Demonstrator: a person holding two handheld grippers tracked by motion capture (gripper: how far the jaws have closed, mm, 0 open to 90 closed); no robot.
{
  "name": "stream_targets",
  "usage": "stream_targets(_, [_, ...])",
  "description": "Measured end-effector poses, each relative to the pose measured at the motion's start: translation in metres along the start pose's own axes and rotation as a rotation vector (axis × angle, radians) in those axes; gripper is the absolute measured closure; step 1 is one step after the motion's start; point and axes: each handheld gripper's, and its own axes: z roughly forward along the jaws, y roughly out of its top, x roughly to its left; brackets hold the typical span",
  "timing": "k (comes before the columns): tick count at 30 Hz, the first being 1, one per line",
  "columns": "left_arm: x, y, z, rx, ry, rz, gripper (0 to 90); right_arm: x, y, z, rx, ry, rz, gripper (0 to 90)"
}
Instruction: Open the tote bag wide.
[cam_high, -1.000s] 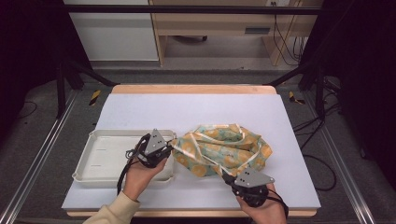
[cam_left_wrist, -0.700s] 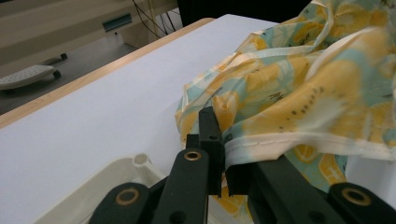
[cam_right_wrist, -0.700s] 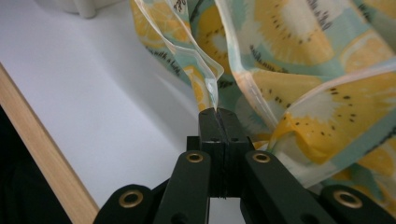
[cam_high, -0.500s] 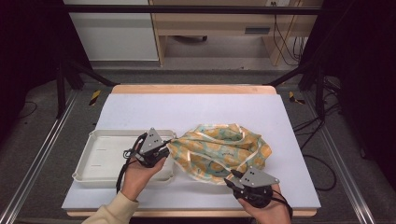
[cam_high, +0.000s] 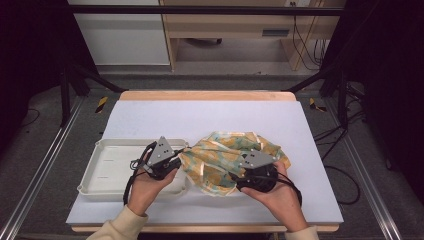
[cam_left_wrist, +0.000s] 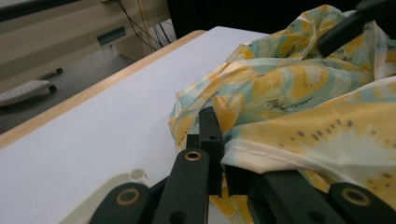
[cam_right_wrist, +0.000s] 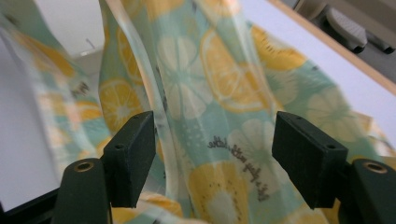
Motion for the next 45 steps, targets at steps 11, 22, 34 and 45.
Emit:
stream_targets(11, [0.004, 0.011, -0.011, -0.003, -0.049, 0.014, 85.8, 0.000, -0.006, 0.008, -0.002, 0.056, 0.041, 86.3])
stream_targets(22, [0.016, 0.007, -0.014, 0.099, -0.143, 0.125, 52.2, -0.018, -0.032, -0.011, -0.116, -0.102, 0.189, 89.9])
stream_targets(34, [0.039, 0.010, -0.031, 0.045, 0.007, -0.012, 53.4, 0.002, -0.058, -0.014, -0.066, -0.064, 0.150, 89.3])
stream_targets(45, [0.014, 0.020, -0.005, 0.075, -0.050, 0.050, 45.6, 0.032, -0.076, -0.018, 0.031, 0.021, 0.046, 86.8])
